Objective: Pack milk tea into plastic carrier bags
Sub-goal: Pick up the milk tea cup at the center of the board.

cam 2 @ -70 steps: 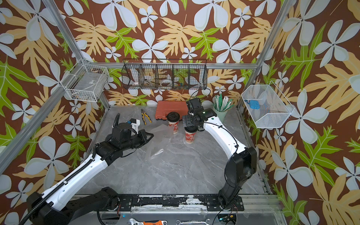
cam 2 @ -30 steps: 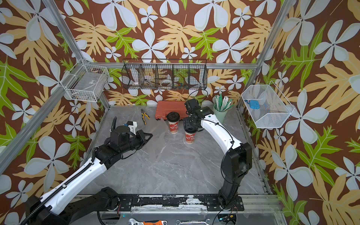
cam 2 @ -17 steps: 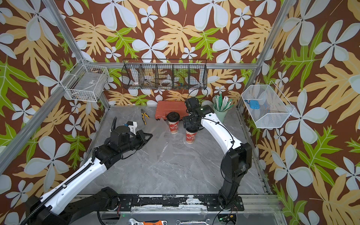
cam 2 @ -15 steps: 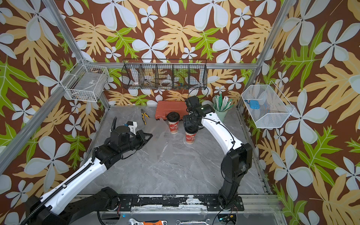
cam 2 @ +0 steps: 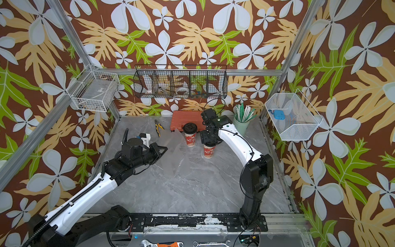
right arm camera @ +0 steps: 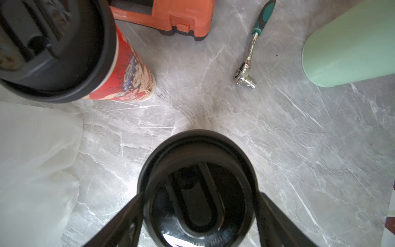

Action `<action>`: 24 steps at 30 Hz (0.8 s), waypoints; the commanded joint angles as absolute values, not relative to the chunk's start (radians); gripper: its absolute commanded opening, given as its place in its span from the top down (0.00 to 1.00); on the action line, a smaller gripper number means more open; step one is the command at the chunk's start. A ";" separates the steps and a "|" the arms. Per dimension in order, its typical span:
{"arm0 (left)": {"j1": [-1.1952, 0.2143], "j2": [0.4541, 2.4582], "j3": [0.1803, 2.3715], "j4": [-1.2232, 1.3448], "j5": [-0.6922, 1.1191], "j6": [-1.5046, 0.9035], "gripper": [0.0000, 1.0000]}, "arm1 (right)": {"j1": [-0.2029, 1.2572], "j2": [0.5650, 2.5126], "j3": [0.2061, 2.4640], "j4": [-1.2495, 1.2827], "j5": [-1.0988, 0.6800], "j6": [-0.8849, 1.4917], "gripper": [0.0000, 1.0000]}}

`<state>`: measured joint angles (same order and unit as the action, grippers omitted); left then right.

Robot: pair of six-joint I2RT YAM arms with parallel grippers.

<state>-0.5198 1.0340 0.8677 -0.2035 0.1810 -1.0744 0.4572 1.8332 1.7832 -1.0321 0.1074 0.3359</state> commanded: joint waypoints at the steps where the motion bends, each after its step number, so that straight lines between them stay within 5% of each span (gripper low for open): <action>1: -0.519 1.034 0.868 -0.179 0.173 -1.077 1.00 | 0.458 1.840 1.779 -1.050 0.126 0.328 0.24; 15: -0.518 1.032 0.865 -0.183 0.170 -1.074 1.00 | 0.457 1.847 1.750 -1.047 0.124 0.324 0.27; 24: -0.518 1.025 0.861 -0.186 0.167 -1.074 1.00 | 0.457 1.834 1.784 -1.064 0.148 0.326 0.37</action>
<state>-0.5198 1.0298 0.8627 -0.2054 0.1799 -1.0744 0.4580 1.8351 1.7695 -0.9977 0.1219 0.3290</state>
